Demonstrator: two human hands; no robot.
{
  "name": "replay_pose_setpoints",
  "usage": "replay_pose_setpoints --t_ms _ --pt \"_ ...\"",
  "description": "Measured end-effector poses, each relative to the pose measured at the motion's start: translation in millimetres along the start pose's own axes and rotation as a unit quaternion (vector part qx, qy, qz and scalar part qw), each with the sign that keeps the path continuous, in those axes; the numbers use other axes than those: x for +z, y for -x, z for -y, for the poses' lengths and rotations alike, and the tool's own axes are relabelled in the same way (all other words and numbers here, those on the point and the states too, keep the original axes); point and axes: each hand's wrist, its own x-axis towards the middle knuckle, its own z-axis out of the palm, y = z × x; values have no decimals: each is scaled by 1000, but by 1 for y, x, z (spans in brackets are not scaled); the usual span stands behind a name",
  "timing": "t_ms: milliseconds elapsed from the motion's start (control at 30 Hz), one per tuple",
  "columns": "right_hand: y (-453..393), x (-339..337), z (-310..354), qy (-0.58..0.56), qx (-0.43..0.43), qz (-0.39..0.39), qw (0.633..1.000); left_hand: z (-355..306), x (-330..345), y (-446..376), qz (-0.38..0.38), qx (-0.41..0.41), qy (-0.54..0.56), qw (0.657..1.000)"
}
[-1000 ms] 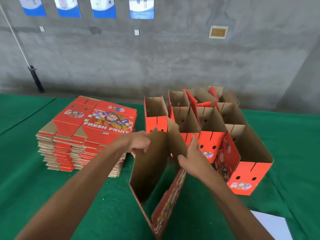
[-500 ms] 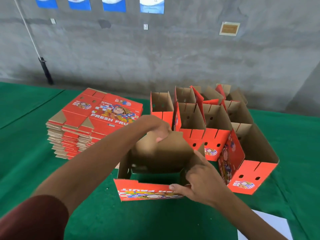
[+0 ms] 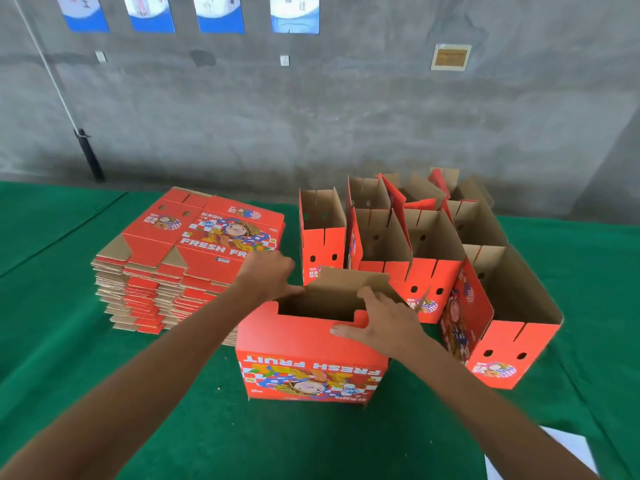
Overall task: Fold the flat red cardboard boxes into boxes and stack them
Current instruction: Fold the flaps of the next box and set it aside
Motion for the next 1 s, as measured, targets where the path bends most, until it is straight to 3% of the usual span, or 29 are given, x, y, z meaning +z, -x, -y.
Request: replay_pose_setpoints --t_ms 100,167,200,267,333,533,667,767,900,1000 --pt "-4 9 4 17 -12 -12 1000 16 15 9 -2 -62 54 997" --pt "-7 13 2 34 -25 -7 999 32 28 15 26 -104 179 978" --pt "-7 14 1 42 -29 -1 999 39 35 17 38 -124 266 955" --pt "-8 13 -1 57 -29 20 998 49 45 24 50 -174 449 875" --pt "-8 9 -2 61 -24 45 997 55 51 31 60 -219 522 823" --pt "1 -19 -14 -19 -27 58 998 62 55 42 41 -263 446 854" --pt "11 -23 -10 157 -65 18 985 43 36 49 1 -233 364 902" --pt "15 -22 -8 188 -55 39 980 25 23 59 -21 -223 306 925" --pt "7 -10 1 138 -24 126 982 7 17 72 -85 -164 331 926" --pt "3 -3 -1 121 -11 119 985 -1 22 83 -157 -140 433 877"
